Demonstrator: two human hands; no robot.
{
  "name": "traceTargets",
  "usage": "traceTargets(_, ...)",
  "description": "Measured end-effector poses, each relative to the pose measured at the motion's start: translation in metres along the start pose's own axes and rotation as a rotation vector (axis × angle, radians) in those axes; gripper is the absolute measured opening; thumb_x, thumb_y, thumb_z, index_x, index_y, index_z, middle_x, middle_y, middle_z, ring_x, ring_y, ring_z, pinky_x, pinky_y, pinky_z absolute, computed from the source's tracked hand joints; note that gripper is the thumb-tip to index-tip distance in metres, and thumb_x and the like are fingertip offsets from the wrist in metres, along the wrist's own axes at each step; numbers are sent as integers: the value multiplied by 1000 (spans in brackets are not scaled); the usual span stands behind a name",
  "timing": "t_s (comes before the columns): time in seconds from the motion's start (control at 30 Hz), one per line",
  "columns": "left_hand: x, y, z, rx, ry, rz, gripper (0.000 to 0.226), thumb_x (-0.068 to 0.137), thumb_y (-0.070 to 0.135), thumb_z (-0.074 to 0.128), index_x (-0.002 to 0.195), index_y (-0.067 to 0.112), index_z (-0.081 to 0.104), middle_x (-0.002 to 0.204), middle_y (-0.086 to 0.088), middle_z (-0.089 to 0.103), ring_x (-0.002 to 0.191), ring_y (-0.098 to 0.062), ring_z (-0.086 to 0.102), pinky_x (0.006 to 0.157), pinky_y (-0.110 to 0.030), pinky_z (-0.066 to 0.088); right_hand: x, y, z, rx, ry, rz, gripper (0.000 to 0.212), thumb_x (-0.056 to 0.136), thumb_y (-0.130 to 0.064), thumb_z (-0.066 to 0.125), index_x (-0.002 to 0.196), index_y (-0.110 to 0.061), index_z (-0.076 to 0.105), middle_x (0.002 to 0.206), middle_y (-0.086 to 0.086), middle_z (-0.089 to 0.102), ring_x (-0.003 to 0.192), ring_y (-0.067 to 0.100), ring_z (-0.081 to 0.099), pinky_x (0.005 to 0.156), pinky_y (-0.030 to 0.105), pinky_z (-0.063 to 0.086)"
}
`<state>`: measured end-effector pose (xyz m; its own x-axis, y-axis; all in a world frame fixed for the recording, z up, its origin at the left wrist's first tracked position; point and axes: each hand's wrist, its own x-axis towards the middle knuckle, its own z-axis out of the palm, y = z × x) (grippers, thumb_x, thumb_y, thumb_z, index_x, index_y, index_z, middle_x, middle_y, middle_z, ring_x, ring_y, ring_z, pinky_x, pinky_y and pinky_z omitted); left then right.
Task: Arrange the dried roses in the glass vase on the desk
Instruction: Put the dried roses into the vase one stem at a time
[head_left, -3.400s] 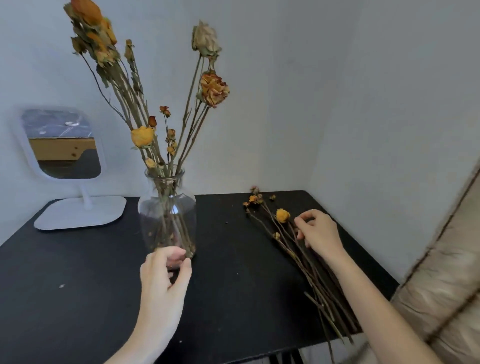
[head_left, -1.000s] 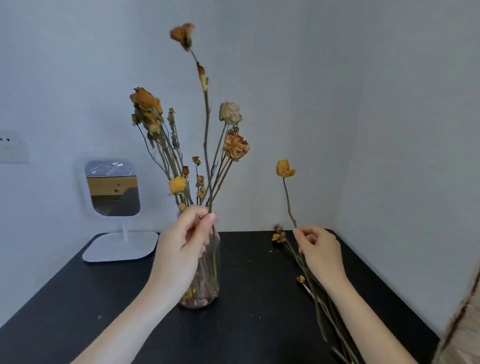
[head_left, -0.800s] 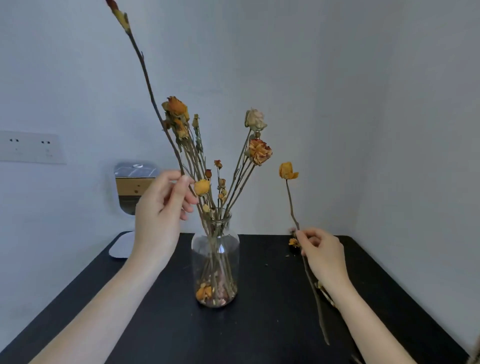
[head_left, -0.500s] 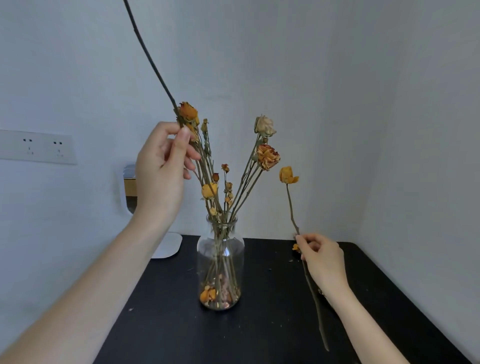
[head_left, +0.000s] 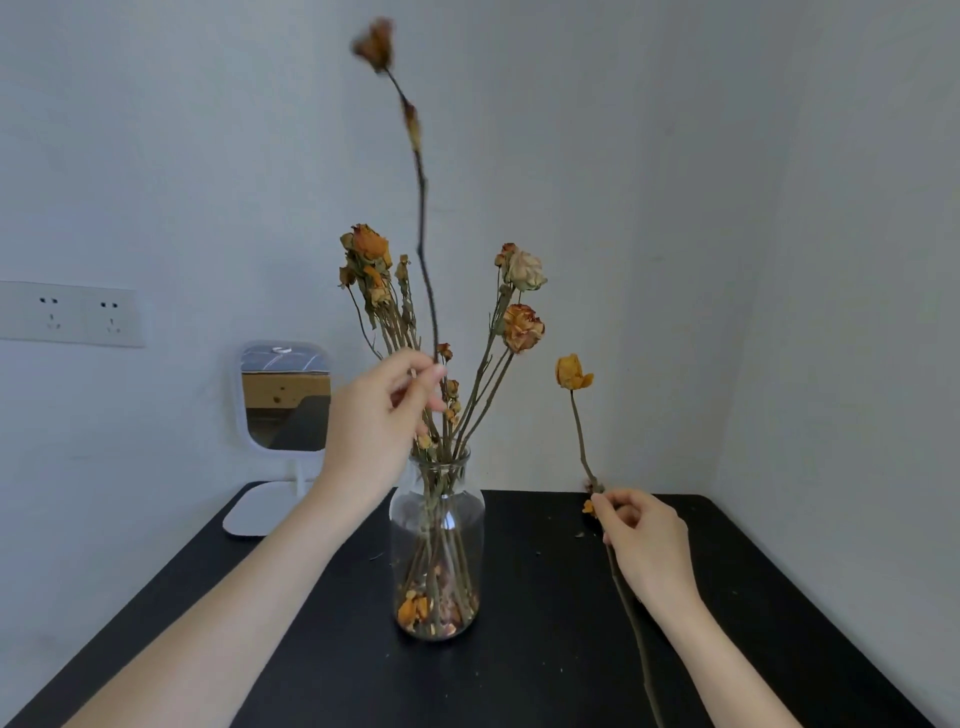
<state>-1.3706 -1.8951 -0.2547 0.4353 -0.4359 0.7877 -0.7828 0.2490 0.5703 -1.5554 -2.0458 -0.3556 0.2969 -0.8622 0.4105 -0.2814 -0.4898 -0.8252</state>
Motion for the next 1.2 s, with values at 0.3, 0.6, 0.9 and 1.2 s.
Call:
traceTargets(0.3,-13,-17,17,239,-90,-53,17,83,33,65,92,21,73,48,15,57,51,1,58,66,-15,44,0,3,-3,-35,5,-8,2,88,-25,59,88,-26,60,64,-1,63,61,7,60,54,9,37)
traceTargets(0.6,-6,-6,21,90,42,1,12,78,33,69,87,27,73,49,6,60,55,-9,60,67,-12,44,1,3,-3,-35,3,-12,2,89,-25,58,87,-25,60,64,0,62,61,7,59,55,10,36)
traceTargets(0.9,-10,-17,25,331,7,-19,17,81,35,68,87,22,75,51,14,53,57,-7,58,58,-20,47,4,5,-5,-22,22,-7,3,88,-26,59,88,-24,62,63,-2,62,61,7,60,57,12,38)
traceTargets(1.2,-58,-54,18,292,96,-202,46,63,63,59,81,24,43,64,5,49,58,-10,49,49,-17,35,5,-3,-6,50,67,-34,5,90,-26,57,91,-25,61,67,-1,63,63,6,59,56,11,37)
